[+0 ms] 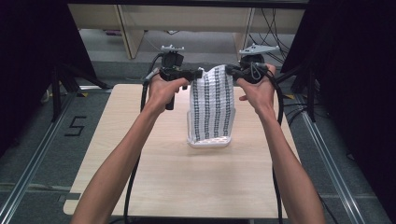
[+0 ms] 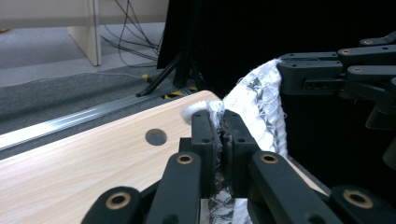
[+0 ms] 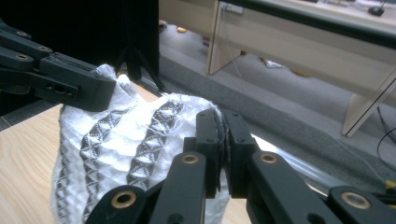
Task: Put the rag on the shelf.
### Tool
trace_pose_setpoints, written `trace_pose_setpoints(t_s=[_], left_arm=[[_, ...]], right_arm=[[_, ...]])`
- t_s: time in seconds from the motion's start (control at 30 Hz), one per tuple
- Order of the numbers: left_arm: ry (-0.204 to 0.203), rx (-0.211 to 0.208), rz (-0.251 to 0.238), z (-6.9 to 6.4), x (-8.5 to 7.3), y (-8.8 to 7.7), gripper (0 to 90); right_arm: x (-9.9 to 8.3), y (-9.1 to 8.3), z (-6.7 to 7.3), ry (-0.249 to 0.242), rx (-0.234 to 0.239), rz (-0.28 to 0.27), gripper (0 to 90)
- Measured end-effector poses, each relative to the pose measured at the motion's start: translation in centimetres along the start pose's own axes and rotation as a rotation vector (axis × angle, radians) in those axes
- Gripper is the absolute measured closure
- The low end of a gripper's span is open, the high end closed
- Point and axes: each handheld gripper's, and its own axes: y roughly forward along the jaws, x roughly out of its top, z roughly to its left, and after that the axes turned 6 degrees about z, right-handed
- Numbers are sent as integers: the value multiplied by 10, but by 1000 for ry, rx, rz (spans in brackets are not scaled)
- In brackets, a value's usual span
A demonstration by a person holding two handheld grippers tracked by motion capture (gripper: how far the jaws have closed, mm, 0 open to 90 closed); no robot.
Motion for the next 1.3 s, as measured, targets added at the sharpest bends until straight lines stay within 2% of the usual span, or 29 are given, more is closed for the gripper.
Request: trace_pose_setpoints(t_s=[0.07, 0.13, 0.23, 0.3, 0.33, 0.57, 0.67, 0.73, 0.77, 0.87, 0.93, 0.97, 1.0, 1.1, 1.13, 1.2, 1.3], left_arm=[[-7, 2, 3, 4, 0, 4, 840], [-16, 0, 0, 6, 0, 9, 840], [-28, 12, 8, 12, -1, 16, 836], [-40, 15, 8, 17, -2, 21, 833], [-49, 21, 13, 22, -4, 26, 830], [-81, 28, 23, 35, -11, 40, 816], [-92, 41, 47, 40, -19, 48, 805], [-98, 46, 54, 42, -22, 50, 801], [-101, 51, 60, 44, -24, 52, 790], [-108, 46, 83, 47, -30, 57, 754], [-113, 38, 89, 48, -32, 58, 722], [-116, 33, 96, 49, -33, 58, 686], [-116, 31, 111, 50, -34, 59, 599], [-102, 54, 149, 51, -36, 59, 552], [-108, 59, 153, 51, -36, 59, 514], [-123, 61, 151, 50, -36, 59, 459], [-109, 59, 153, 49, -36, 56, 447]], right_arm=[[-2, 12, -5, 19, -5, 9, 871], [-2, 16, -7, 24, -10, 13, 870], [-7, 31, -11, 70, -5, 36, 869], [-8, 33, -12, 71, -3, 45, 869], [-12, 40, -14, 63, -14, 58, 868], [-21, 54, -16, 103, -17, 88, 866], [-28, 63, -20, 114, -7, 96, 857], [-29, 63, -19, 123, -3, 109, 855], [-30, 65, -19, 123, 6, 115, 853], [-33, 69, -19, 111, -6, 131, 846], [-35, 70, -19, 128, -4, 145, 819], [-36, 72, -19, 130, -7, 136, 800], [-38, 73, -20, 129, -2, 155, 778], [-40, 74, -20, 145, -7, 154, 747], [-40, 74, -22, 125, -18, 161, 730], [-40, 72, -20, 161, -6, 161, 693], [-39, 70, -21, 158, -11, 162, 681]])
